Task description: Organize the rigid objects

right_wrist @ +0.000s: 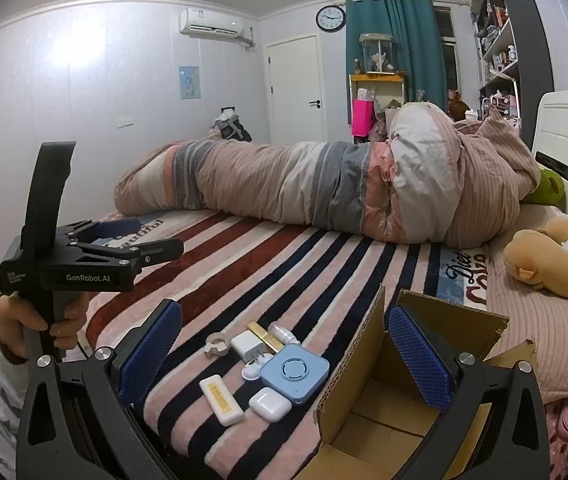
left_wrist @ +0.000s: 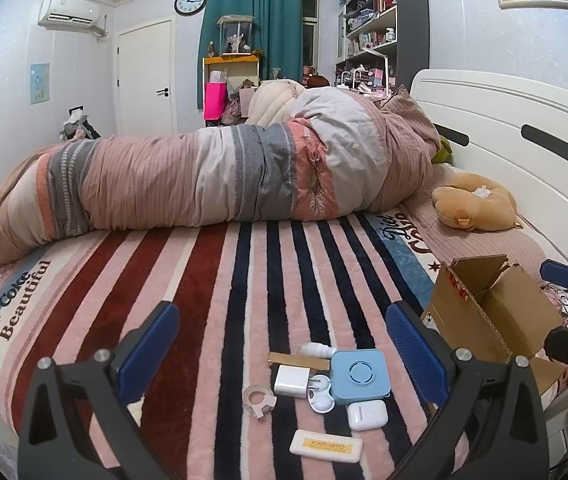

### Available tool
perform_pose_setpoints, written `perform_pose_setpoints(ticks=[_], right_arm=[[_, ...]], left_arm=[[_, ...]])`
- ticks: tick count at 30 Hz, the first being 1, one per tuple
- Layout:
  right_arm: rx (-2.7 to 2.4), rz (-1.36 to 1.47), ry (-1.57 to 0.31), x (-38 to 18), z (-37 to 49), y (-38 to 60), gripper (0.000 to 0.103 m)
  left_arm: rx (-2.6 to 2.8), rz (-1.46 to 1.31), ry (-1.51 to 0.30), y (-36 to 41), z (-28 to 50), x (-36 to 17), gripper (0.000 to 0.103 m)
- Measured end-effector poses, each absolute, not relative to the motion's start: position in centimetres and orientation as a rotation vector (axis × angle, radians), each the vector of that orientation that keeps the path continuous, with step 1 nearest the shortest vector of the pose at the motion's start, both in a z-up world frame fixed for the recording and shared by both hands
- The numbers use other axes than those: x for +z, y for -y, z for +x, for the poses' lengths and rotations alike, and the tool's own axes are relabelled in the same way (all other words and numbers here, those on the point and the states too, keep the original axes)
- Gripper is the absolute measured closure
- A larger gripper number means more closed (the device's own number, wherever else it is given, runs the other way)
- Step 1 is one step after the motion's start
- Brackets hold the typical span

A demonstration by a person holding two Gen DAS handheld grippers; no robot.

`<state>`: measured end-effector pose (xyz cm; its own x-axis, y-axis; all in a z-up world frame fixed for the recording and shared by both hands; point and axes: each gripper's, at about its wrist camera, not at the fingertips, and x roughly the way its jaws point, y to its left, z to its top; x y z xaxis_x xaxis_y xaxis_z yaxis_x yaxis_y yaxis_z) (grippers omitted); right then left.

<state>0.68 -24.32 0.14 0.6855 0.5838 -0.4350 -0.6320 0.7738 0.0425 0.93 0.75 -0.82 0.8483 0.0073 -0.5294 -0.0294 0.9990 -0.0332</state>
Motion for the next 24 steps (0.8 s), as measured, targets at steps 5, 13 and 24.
perform_pose_setpoints(ticks=[5, 13, 24], right_arm=[[0.69, -0.115, -0.454, 0.0, 0.73, 24.34, 0.0], [0.7, -0.116, -0.457, -0.2, 0.7, 24.43, 0.002], [0.704, -0.123, -0.463, -0.12, 0.49, 24.07, 0.002]], left_arm=[[0.019, -0.038, -0.558, -0.73, 0.98, -0.81, 0.0], [0.011, -0.042, -0.561, -0.99, 0.83, -0.76, 0.0], [-0.001, -0.04, -0.554, -1.18, 0.17, -0.77, 0.0]])
